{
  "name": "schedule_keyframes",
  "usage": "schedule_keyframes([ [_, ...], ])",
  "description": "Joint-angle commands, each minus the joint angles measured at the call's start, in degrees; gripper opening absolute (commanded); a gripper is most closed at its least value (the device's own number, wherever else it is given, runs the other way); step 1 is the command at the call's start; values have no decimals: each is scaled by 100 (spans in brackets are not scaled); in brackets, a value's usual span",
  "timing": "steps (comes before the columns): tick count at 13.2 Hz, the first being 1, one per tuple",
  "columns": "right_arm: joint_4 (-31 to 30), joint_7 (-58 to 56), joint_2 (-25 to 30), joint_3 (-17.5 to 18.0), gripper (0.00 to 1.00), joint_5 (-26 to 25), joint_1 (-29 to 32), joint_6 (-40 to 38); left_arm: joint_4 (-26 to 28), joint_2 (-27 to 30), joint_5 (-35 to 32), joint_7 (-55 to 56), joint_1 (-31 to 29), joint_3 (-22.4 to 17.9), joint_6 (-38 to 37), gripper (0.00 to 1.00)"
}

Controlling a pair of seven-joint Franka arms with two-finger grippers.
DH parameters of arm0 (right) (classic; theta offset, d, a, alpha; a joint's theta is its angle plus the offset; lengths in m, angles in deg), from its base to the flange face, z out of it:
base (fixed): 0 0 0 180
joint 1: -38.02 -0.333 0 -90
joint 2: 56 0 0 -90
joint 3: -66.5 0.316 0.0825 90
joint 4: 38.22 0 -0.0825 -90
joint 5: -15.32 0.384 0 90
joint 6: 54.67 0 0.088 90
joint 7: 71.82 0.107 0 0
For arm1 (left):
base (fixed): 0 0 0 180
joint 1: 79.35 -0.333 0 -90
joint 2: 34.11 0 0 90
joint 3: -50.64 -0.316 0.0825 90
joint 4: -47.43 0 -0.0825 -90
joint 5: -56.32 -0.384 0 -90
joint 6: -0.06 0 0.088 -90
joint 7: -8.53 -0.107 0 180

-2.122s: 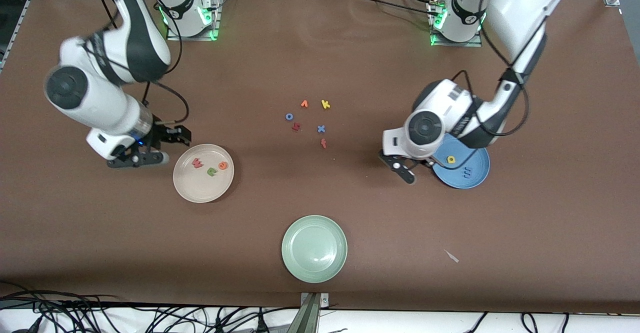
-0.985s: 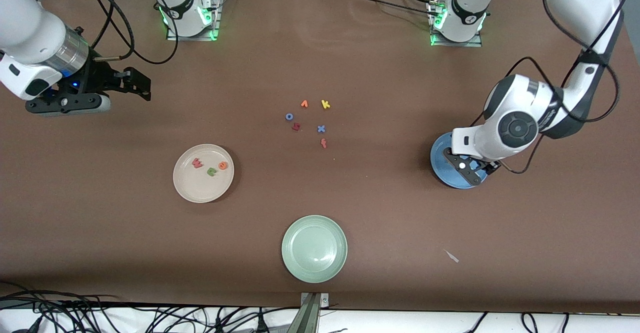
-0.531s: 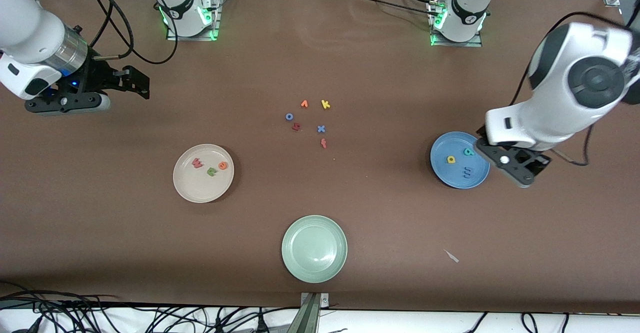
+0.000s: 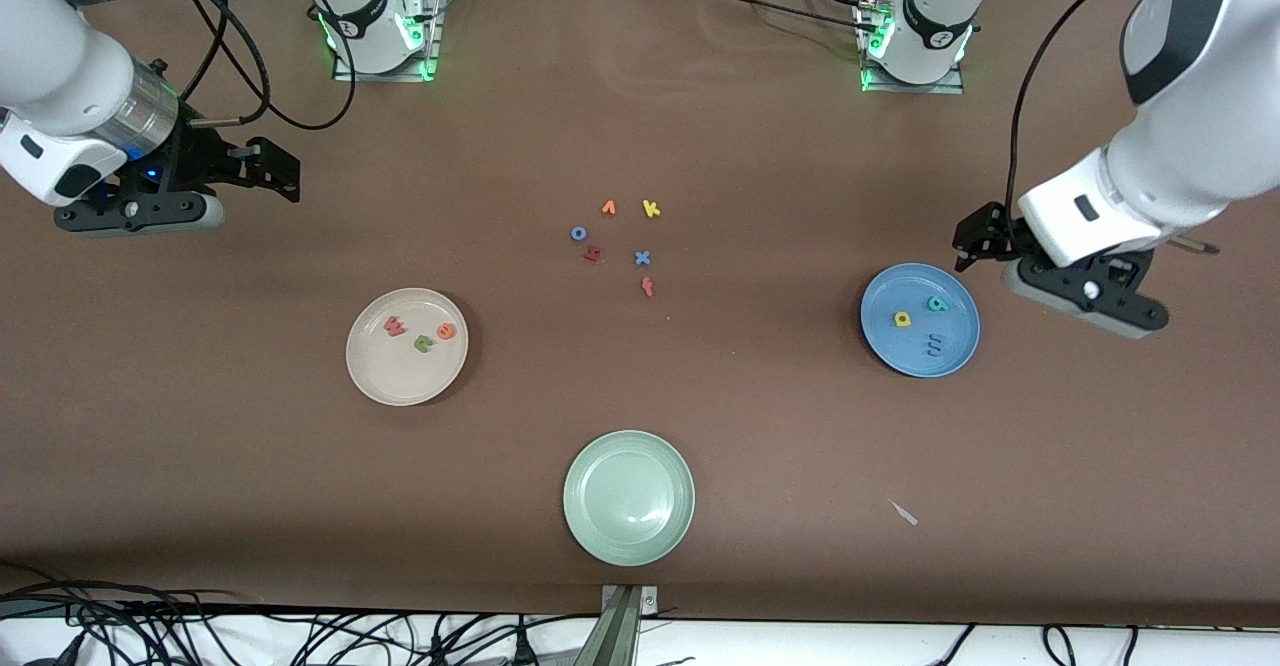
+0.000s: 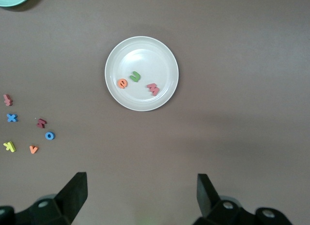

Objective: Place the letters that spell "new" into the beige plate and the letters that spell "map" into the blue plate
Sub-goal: 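Release the teal letter on the blue plate and raise the left gripper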

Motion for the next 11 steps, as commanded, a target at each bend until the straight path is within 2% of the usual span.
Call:
schedule_keyframes([
  [1, 191, -87, -78, 25, 100, -156, 18, -69, 737, 679, 177, 1025, 511, -721, 66, 100],
  [3, 191, -96, -78, 25, 100, -165, 27, -69, 982, 907, 335, 759, 856, -1127, 118, 100],
  [7, 191, -104, -113, 25, 100, -165, 18, -60, 2300, 1794, 353, 380, 761, -1251, 541, 100],
  [8, 191, -105, -122, 25, 100, -157, 27, -69, 2285, 1804, 336, 39, 769, -1260, 515, 100],
  [11, 183, -148, -122, 16, 100, -165, 45, -60, 2119, 1691, 292, -17, 699, -1269, 479, 100],
])
